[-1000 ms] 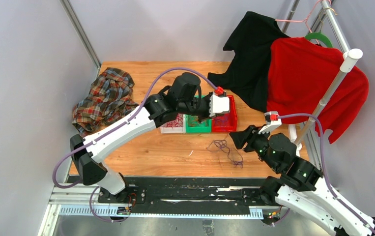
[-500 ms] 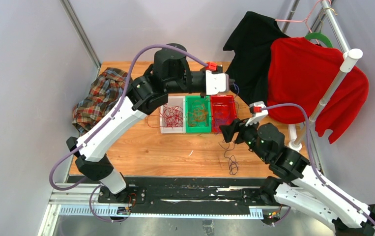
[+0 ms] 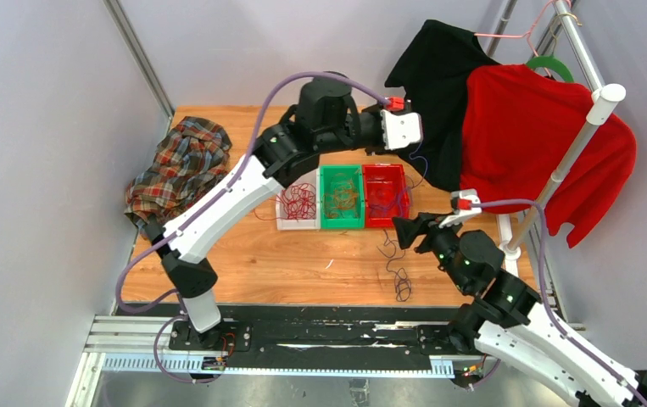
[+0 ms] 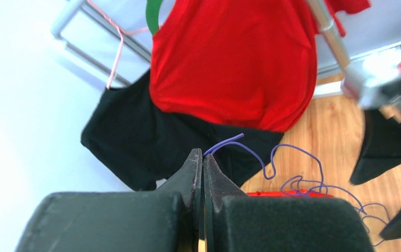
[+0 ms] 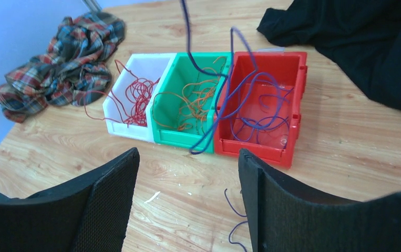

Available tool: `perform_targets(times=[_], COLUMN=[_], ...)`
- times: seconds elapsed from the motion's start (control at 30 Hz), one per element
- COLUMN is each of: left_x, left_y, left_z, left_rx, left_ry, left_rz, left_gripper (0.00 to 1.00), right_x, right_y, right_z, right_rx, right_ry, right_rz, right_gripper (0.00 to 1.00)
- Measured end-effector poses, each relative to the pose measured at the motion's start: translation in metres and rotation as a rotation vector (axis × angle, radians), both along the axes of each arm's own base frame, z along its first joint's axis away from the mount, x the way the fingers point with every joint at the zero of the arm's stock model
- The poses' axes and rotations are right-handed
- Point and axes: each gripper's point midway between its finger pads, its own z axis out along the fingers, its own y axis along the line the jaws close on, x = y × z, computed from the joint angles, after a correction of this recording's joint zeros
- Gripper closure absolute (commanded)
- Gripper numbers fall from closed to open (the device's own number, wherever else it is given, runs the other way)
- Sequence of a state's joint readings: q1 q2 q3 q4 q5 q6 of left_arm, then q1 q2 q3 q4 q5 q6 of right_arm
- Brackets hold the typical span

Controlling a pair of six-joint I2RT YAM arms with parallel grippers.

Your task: Untangle the cables

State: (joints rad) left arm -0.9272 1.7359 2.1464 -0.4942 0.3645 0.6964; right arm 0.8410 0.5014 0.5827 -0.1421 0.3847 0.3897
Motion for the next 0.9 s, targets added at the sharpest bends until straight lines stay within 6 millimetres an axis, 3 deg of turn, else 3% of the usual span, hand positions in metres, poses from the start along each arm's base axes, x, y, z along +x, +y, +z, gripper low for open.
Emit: perform_targets(times=[0.2, 0.4, 0.9], left_x=[0.052, 0.086, 0.129], left_y=[-0.019, -0.028, -0.013], left_z=[-0.079, -0.170, -0.297], left_rx=[0.118, 0.264, 0.503], left_ry=[0.078, 0.167, 0.130], left_rz=[0.109, 0.180, 0.321], left_gripper=[0.99, 1.00, 1.00], right_x=[-0.010, -0.011, -0.008], right_y=[-0.030, -0.050, -0.080], right_z=[0.010, -0.002, -0.012], right_rx=[0.072, 0.041, -0.001], right_ry=[-0.046, -0.015, 0.028], right_rz=[-0.085, -0.168, -0.335], right_gripper=[0.31, 0.31, 0.33])
